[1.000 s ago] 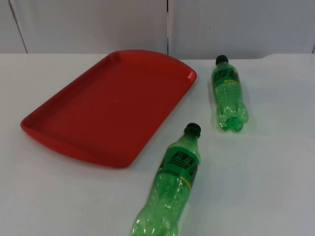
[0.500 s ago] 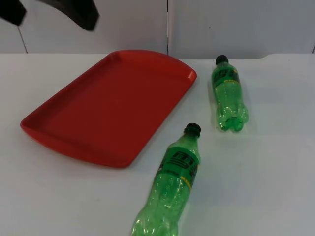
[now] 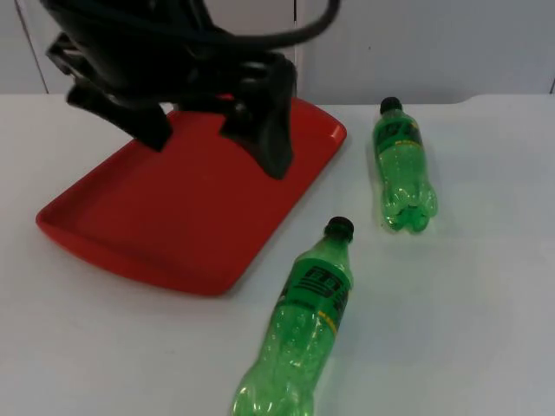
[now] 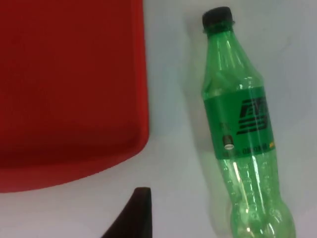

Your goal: Place the bottle upright on the tray.

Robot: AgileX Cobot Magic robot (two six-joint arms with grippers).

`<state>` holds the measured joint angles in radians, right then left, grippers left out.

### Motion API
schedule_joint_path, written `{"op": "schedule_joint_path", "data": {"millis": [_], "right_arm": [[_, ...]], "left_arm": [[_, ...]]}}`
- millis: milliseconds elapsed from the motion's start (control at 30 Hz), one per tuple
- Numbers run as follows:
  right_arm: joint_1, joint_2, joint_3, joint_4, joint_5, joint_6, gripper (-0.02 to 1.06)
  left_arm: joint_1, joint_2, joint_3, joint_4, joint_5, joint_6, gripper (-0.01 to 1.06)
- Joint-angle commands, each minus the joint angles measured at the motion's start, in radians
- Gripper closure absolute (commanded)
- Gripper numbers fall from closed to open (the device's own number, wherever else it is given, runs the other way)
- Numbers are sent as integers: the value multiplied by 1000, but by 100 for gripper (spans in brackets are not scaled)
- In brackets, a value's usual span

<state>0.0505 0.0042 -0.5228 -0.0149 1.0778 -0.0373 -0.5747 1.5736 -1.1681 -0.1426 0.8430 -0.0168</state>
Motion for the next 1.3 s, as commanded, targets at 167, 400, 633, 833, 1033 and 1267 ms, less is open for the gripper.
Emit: {"op": "schedule_joint_path", "data": {"millis": [167, 400, 633, 833, 1033, 1267], "right_arm": [[-5, -4, 5, -1, 0, 0, -1], [-5, -4, 5, -1, 0, 0, -1], [-5, -4, 5, -1, 0, 0, -1], [-5, -4, 5, -1, 0, 0, -1], [-5, -4, 5, -1, 0, 0, -1], [-5, -4, 5, -1, 0, 0, -1]], "left_arm": [[-24, 115, -6, -9, -57, -69, 0], [-47, 205, -6, -30, -94, -130, 0], [-109, 289, -68, -32, -91, -139, 0], [-136, 403, -177, -27, -48, -175, 0], [-136, 493, -243, -25, -44, -189, 0], [-136, 559, -264, -12, -37, -201, 0]]}}
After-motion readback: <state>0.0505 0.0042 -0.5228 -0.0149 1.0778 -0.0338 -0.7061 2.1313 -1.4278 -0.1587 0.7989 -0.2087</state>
